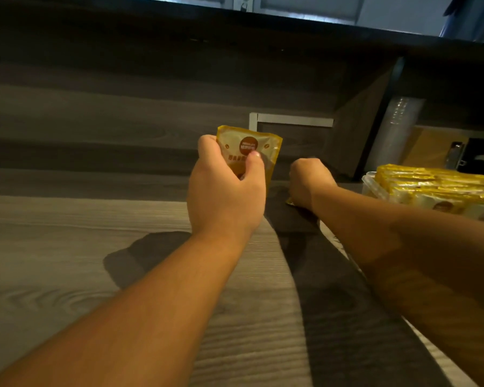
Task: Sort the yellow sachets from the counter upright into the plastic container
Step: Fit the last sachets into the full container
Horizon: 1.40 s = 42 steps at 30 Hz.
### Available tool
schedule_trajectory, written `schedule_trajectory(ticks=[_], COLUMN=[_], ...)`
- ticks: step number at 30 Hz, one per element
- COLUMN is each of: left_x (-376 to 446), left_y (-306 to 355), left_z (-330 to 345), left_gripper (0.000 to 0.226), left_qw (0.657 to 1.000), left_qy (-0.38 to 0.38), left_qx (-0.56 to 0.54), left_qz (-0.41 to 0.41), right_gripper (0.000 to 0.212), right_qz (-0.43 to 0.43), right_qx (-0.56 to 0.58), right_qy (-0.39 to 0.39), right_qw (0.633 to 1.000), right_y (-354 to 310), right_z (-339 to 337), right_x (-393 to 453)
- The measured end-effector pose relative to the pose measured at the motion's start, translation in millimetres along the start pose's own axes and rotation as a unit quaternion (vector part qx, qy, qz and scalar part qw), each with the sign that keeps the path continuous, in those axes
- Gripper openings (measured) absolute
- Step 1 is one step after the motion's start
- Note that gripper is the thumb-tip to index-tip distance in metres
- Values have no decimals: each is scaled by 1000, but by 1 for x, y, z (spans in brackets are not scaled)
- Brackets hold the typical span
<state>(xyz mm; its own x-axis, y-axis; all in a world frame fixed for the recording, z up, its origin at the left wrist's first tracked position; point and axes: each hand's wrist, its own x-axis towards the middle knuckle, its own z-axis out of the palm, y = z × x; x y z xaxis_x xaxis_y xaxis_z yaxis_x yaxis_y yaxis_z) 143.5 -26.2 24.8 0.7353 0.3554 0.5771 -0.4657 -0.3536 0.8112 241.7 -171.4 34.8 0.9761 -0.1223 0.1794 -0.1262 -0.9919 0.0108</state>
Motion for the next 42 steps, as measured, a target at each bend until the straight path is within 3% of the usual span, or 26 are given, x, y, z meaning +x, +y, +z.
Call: schedule_trajectory(ticks=[2, 6, 10, 15, 18, 21, 25, 28, 32, 35, 42], left_x=[-1, -1, 0, 1, 1, -6, -17, -24, -40, -53, -80], left_y=[0, 0, -1, -3, 2, 14, 33, 59, 100, 125, 156], left_z=[0, 1, 2, 1, -3, -5, 2, 16, 52, 83, 151], left_gripper=[19, 20, 18, 8, 9, 16, 44, 46, 54, 53, 34], left_qw=[1000, 1000, 1000, 1000, 999, 996, 993, 991, 985, 975, 944], left_qy=[0, -2, -8, 0, 17, 21, -24, -55, -107, -167, -272], left_qx=[-4, -11, -16, -4, -13, -14, -28, -30, -50, -42, 20], left_qz=[6, 15, 16, 29, 49, 91, 115, 116, 124, 137, 189], right_gripper=[38, 42, 42, 42, 52, 37, 18, 18, 19, 17, 23], right_qz=[41, 103, 67, 41, -14, -35, -78, -95, -51, -32, -22], right_qx=[4, 68, 66, 150, 164, 240, 327, 296, 298, 387, 476], right_qy=[15, -73, -18, 39, 74, 159, 257, 315, 349, 349, 377], right_qw=[999, 990, 995, 987, 984, 957, 906, 897, 887, 853, 795], right_y=[-1, 1, 3, 1, 5, 22, 70, 121, 186, 224, 283], right_z=[6, 15, 15, 5, -10, -31, -62, -74, -79, -86, -93], right_x=[-1, -7, -14, -27, -39, -53, -77, -91, -103, -115, -142])
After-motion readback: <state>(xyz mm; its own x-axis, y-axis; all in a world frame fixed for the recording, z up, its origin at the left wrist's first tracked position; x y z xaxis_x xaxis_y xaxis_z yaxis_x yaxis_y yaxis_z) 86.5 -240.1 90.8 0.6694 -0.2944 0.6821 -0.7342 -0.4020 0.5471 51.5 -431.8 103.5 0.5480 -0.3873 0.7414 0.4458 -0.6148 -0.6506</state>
